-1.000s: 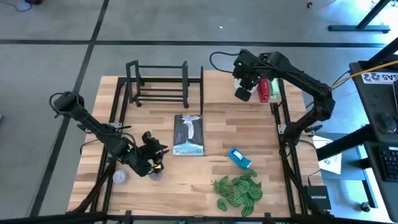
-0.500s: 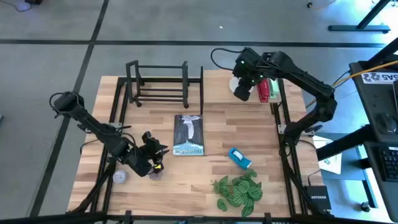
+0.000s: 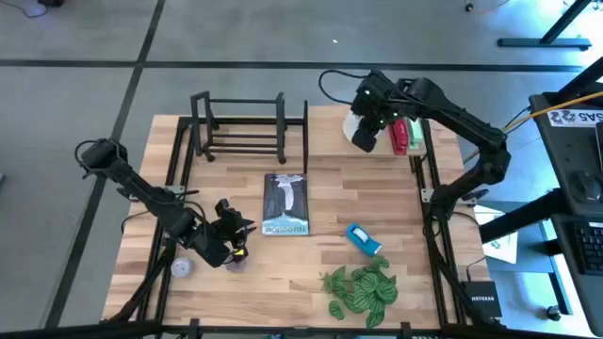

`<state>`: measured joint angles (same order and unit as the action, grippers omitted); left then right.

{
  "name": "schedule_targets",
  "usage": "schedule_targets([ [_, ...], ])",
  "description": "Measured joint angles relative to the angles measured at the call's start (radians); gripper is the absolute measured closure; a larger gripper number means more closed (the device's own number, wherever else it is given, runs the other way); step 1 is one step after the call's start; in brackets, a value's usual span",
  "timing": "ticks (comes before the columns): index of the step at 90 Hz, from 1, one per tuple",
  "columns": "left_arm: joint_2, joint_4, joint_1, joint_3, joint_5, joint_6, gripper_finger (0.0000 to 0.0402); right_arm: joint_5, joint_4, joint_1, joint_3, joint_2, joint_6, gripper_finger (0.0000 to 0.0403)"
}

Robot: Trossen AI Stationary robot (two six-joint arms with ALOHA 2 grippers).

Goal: Stock shelves
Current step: Adjust the white pencil holder on the shelf, then put the blue tape dispenser on the shelf

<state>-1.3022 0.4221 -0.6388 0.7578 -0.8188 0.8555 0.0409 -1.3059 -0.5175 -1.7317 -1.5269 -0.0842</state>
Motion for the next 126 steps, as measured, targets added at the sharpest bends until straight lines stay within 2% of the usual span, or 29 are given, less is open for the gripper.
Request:
schedule_targets([
  [35, 0.000, 0.000, 0.000, 0.000, 0.000, 0.000, 0.0335, 0.022, -0.004, 0.000, 0.000, 0.000, 0.027, 0.0383],
  [71, 0.000, 0.000, 0.000, 0.000, 0.000, 0.000, 0.0335, 0.026, 0.000, 0.000, -0.001, 0.000, 0.017, 0.0265],
  [90, 0.000, 0.000, 0.000, 0.000, 0.000, 0.000, 0.0335, 0.020, -0.029, 0.029, -0.061, 0.004, 0.000, 0.0252],
  [103, 0.000, 0.001, 0.000, 0.000, 0.000, 0.000, 0.0335, 0.060, -0.039, 0.141, -0.149, 0.022, 0.015, 0.0260],
  [114, 0.000, 0.001, 0.000, 0.000, 0.000, 0.000, 0.0335, 0.100, -0.036, 0.321, -0.176, 0.026, 0.088, 0.0275],
  [126, 0.000, 0.001, -0.003, 0.000, 0.000, 0.000, 0.0335, 0.168, -0.030, 0.529, -0.122, 0.028, 0.237, 0.0295],
])
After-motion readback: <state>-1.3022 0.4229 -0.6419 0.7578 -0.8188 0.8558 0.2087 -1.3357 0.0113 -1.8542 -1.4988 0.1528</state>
